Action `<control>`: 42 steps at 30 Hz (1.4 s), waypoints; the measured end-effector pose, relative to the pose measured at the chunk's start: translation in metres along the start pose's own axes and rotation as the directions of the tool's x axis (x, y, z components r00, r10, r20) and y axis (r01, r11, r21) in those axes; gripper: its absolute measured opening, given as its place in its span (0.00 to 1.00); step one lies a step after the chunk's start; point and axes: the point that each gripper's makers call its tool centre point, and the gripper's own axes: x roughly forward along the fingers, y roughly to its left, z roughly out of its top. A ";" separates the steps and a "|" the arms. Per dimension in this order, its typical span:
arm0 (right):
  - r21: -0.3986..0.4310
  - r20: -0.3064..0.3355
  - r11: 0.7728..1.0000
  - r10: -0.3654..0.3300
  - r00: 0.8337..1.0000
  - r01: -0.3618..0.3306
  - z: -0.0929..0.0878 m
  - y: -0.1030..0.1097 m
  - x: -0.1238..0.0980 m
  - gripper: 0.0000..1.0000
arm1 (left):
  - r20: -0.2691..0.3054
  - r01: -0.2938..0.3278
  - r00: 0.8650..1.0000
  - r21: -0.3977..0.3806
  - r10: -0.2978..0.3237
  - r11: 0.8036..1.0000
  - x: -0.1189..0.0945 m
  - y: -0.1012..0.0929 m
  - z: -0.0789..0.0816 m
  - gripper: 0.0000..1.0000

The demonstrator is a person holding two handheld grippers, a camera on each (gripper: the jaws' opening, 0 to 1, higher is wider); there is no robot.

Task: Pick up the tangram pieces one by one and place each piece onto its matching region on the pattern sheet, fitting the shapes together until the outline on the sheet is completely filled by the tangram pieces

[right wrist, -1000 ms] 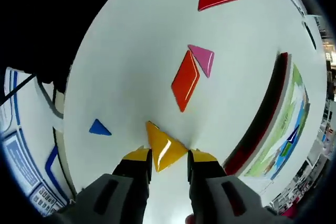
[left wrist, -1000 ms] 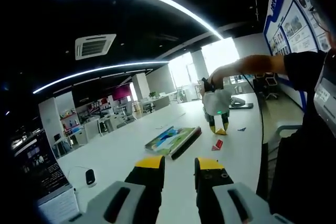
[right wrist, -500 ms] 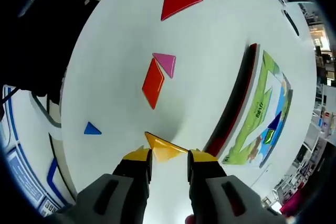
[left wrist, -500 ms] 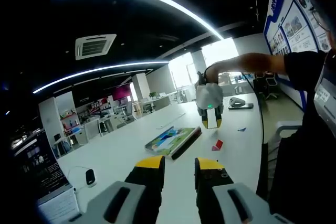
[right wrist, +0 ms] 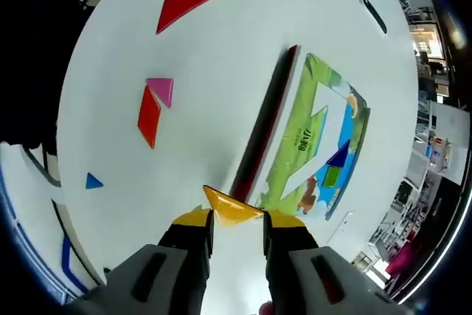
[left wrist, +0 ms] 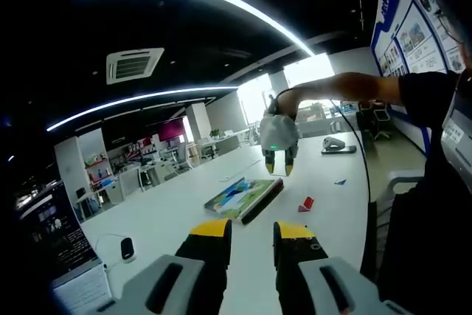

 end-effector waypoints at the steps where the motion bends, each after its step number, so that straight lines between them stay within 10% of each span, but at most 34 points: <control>1: 0.003 -0.002 1.000 -0.008 1.000 0.008 0.002 -0.003 0.000 0.28 | -0.001 0.000 1.000 0.001 0.000 1.000 0.000 0.000 0.000 0.25; 20: 0.120 -0.012 0.982 -0.147 0.989 0.148 0.027 -0.085 0.010 0.28 | 0.005 -0.006 1.000 -0.003 0.006 1.000 -0.002 0.002 -0.001 0.25; 42: 0.188 -0.004 0.973 -0.135 0.991 0.134 0.041 -0.110 0.033 0.28 | 0.011 -0.010 1.000 -0.005 0.010 1.000 -0.003 0.005 0.000 0.25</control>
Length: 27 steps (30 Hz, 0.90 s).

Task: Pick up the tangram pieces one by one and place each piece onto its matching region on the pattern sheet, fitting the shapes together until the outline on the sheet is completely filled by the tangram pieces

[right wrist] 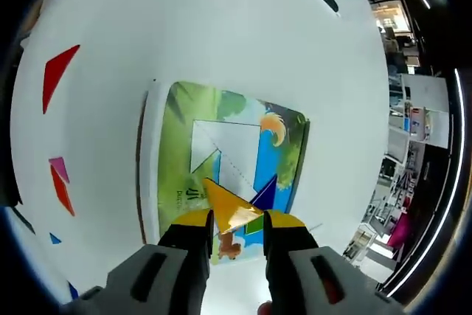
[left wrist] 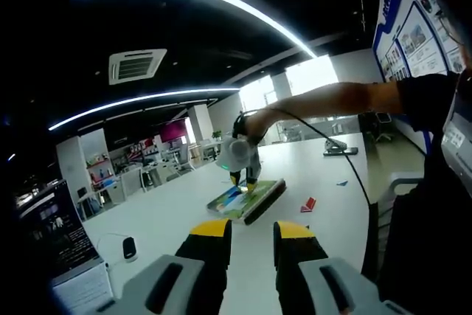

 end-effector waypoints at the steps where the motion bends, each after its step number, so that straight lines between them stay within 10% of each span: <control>1: 0.013 0.005 1.000 0.002 1.000 -0.002 0.001 -0.001 0.001 0.28 | 0.000 0.000 1.000 0.000 0.000 1.000 0.000 0.000 0.000 0.25; 27: 0.115 -0.003 0.993 0.034 0.999 -0.033 0.002 -0.001 0.011 0.28 | 0.001 -0.002 1.000 0.002 0.002 1.000 -0.001 0.000 0.001 0.25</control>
